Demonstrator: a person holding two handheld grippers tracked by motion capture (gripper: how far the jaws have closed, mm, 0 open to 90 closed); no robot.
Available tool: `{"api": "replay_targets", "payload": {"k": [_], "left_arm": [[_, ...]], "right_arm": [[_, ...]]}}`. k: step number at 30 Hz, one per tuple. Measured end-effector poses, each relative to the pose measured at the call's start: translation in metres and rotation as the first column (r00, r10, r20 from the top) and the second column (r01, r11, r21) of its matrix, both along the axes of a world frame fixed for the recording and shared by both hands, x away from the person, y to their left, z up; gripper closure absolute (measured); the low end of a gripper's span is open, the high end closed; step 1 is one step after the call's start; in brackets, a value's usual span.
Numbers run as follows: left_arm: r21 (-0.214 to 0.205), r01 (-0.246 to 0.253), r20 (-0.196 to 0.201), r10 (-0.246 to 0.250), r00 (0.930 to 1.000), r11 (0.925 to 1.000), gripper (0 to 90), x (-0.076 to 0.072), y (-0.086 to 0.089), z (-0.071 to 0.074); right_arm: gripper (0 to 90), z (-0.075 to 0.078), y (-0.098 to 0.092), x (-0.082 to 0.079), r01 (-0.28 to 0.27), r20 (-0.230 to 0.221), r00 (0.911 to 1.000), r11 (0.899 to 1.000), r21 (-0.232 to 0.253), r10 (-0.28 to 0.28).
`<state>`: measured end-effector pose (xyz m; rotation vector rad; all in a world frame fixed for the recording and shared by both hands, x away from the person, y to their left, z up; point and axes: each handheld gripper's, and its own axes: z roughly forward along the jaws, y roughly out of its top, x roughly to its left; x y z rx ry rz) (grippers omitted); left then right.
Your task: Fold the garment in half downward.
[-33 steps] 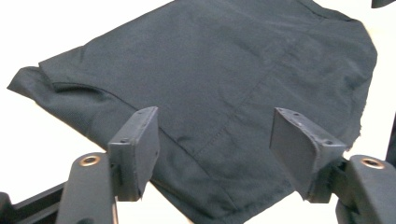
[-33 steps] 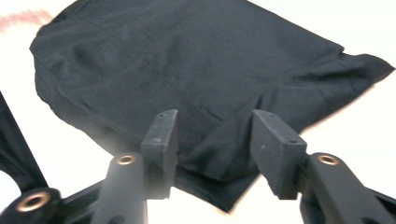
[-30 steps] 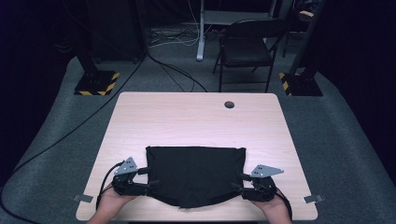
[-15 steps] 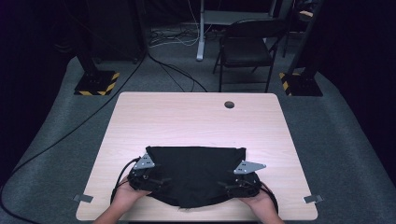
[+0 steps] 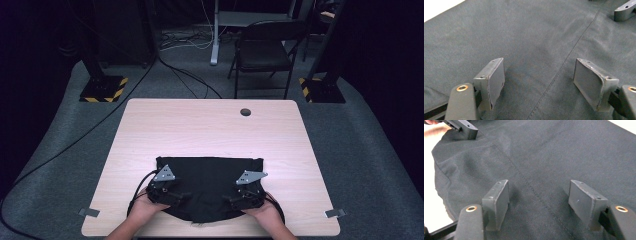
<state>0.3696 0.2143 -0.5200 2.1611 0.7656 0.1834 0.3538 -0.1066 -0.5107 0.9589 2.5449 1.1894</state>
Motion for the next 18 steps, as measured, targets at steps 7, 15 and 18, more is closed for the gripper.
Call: {"api": "replay_targets", "payload": {"k": [7, 15, 18], "left_arm": [[0.068, 0.020, 0.034, -0.022, 0.9992, 0.9975, 24.2, -0.001, -0.001, -0.005], [0.053, 0.033, 0.060, -0.036, 0.9975, 0.9981, 24.3, -0.001, 0.000, -0.010], [0.062, 0.024, 0.067, -0.028, 0.9974, 0.9978, 24.2, -0.002, -0.005, -0.009]], "right_arm": [[30.5, -0.007, 0.000, 0.000, 0.008, 0.002, 1.0000, 1.000, -0.010, -0.008], [30.0, -0.015, -0.001, 0.003, 0.001, 0.002, 1.0000, 1.000, -0.029, -0.001], [30.0, -0.014, -0.003, 0.003, -0.001, 0.007, 1.0000, 0.999, -0.042, 0.001]]}}
